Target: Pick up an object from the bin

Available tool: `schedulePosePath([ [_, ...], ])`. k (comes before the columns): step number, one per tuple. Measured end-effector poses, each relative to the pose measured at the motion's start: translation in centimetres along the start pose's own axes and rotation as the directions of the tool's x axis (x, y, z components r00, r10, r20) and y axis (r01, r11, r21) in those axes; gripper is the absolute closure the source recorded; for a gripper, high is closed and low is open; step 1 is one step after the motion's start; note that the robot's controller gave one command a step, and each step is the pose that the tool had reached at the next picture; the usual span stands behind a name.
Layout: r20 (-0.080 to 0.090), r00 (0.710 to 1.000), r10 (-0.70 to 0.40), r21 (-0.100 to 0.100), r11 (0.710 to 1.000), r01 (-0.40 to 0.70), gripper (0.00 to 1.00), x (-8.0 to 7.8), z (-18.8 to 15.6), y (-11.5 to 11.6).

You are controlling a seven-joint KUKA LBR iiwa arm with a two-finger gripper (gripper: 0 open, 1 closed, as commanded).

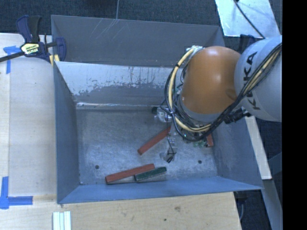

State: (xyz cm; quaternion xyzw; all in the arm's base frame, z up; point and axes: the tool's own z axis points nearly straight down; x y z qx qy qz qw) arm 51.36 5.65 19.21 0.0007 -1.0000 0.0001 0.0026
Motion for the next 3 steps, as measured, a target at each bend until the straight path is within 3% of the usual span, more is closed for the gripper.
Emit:
schedulePosePath([
  [1, 0.002, 0.993, -0.117, 0.001, 0.993, 0.117, 0.0, -4.1, 12.5, -2.1],
  [2, 0.011, 0.993, -0.116, 0.0, 0.993, 0.116, 1.0, -4.3, 11.9, -2.0],
  [3, 0.018, 0.993, -0.117, 0.004, 0.993, 0.117, 1.0, -5.4, -5.8, -7.4],
])
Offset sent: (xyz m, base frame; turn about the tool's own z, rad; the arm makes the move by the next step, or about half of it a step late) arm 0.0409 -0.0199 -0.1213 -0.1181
